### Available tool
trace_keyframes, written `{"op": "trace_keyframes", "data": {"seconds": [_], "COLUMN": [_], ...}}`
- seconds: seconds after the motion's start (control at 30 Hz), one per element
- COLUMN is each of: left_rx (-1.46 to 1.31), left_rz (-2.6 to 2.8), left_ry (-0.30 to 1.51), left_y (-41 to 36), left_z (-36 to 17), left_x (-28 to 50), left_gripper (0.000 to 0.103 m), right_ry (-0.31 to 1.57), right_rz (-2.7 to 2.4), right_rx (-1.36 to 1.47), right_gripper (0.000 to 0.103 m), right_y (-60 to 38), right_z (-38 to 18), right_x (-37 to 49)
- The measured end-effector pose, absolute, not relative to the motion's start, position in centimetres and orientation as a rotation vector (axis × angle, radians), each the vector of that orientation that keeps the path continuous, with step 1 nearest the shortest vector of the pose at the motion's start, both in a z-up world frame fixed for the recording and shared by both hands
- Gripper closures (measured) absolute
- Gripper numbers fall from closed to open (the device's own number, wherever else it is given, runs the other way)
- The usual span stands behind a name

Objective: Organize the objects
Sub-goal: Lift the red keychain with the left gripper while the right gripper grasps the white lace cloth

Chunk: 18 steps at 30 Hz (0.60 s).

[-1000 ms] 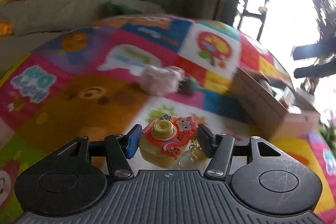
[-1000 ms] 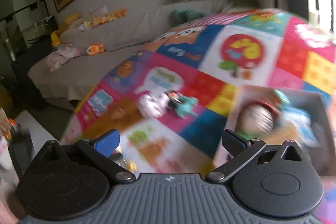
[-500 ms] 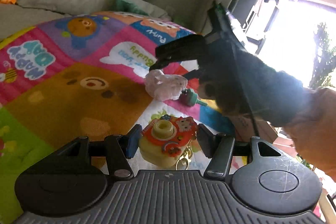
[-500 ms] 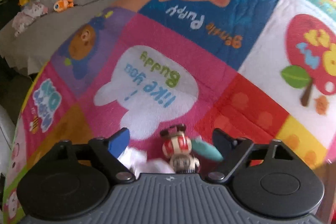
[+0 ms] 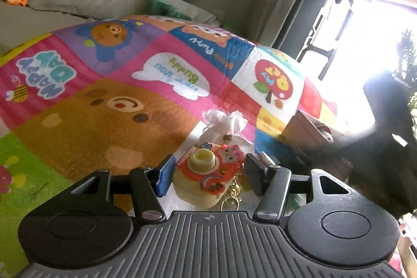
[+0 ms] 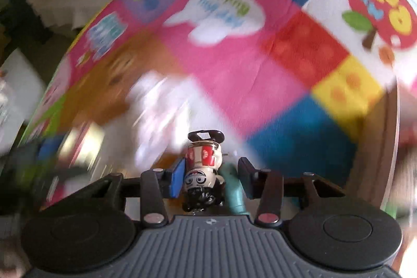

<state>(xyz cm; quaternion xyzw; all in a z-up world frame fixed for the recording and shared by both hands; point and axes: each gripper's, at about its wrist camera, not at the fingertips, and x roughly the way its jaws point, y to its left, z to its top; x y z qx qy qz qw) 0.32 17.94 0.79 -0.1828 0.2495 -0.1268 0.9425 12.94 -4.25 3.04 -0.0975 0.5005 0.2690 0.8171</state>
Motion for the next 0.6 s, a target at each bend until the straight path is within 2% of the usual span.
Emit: {"op": "trace_keyframes", "data": {"seconds": [0.2, 0.37, 0.43, 0.6], "left_rx": [-0.4, -0.38, -0.377, -0.357], "left_rz": [-0.331, -0.393, -0.344, -0.154], "left_ry": [0.585, 0.592, 0.567, 0.504], "left_y": [15.4, 12.6, 12.9, 16.0], "left_z": [0.8, 2.3, 3.4, 6.9], "left_x": [1.1, 0.1, -0.5, -2.1], "left_gripper": [0.041, 0.041, 0.041, 0.041], "right_ry": [1.04, 0.901, 0.843, 0.725], "right_rz": [0.626, 0.547, 0.557, 0.631], "right_rx": [-0.259, -0.377, -0.317, -0.167], "right_gripper": [0.059, 0.054, 0.049, 0.049], "right_y": [-7.7, -10.1, -10.8, -8.6], "right_z": [3.2, 3.7, 4.9, 6.6], "right_x": [4.5, -0.3, -0.7, 2.0]}}
